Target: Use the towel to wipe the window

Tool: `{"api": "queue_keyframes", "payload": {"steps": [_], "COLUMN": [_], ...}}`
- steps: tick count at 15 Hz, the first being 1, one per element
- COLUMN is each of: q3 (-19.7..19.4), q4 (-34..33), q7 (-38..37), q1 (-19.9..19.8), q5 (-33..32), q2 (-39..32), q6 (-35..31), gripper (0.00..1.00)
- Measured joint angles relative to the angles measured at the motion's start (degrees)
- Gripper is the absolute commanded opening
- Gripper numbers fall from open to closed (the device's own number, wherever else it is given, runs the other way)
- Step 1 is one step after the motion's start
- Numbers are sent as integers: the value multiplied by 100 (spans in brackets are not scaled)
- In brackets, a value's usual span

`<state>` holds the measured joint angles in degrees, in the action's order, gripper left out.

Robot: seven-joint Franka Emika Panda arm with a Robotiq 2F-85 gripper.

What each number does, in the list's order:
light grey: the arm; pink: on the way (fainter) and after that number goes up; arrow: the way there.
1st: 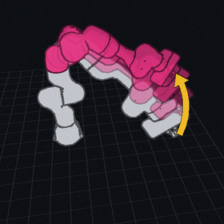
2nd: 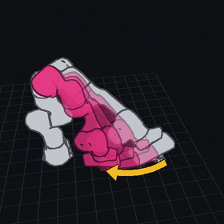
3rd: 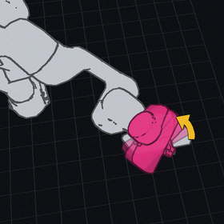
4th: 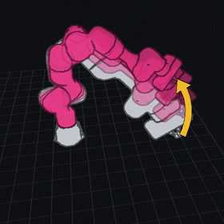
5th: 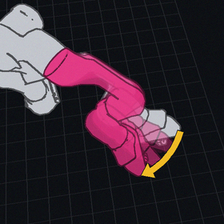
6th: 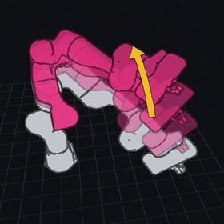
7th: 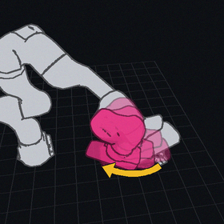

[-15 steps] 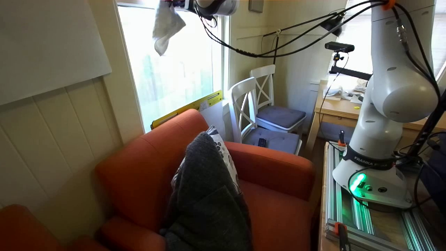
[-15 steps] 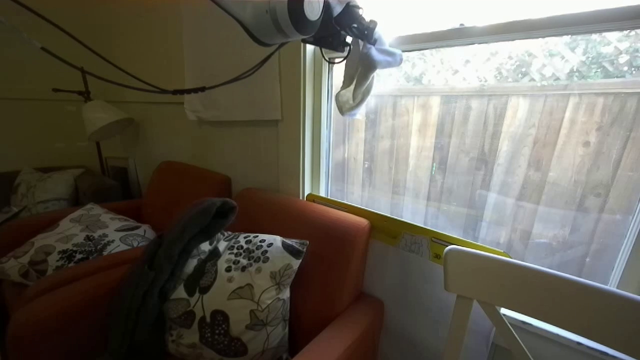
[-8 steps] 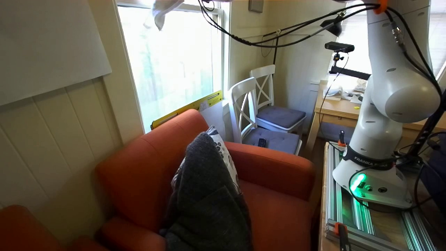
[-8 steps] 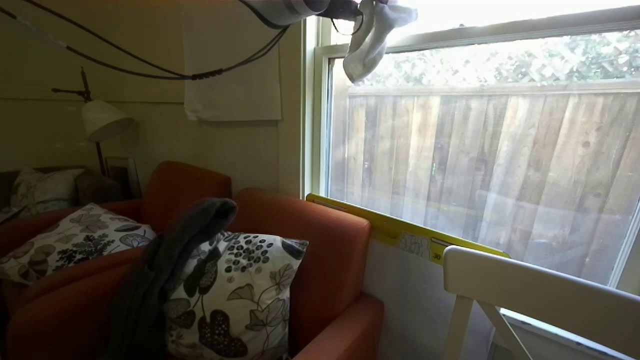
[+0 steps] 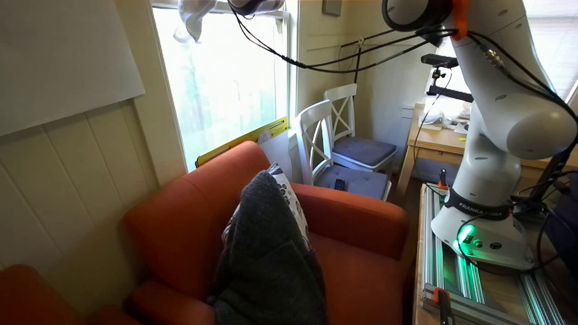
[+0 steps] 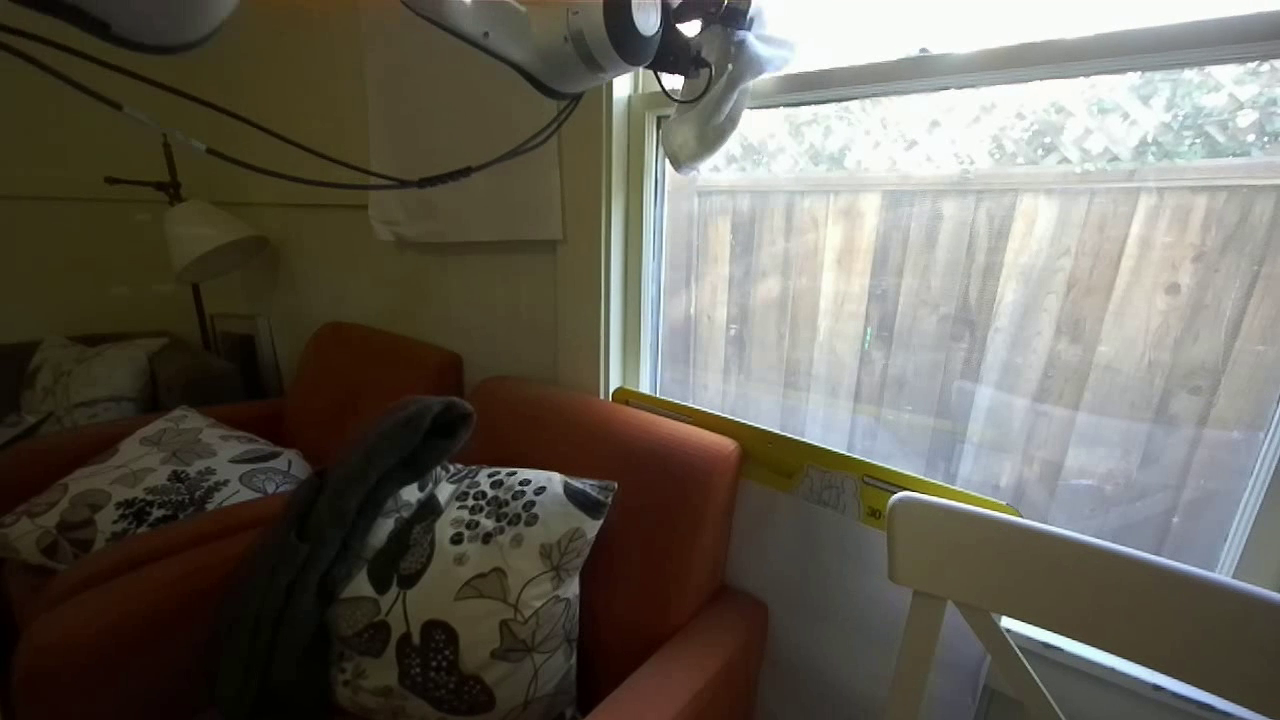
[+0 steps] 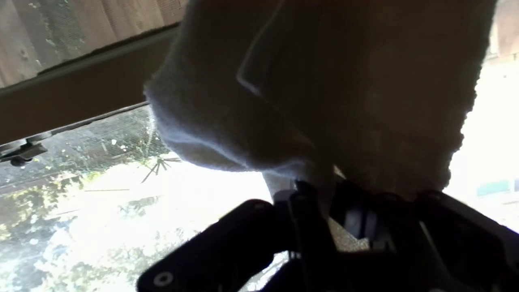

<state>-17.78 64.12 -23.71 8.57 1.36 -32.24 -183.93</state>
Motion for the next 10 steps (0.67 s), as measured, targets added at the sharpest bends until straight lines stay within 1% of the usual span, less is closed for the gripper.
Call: {"api": "queue_keyframes", "payload": {"steps": [5,10], "q3": [-25,-42], "q4": [-837,-1379], "q7": [-67,-53], "q1": [-9,-40], "q5": [0,-2], "q2": [-598,-992], "q6": [-1,54], "gripper": [3,3]}}
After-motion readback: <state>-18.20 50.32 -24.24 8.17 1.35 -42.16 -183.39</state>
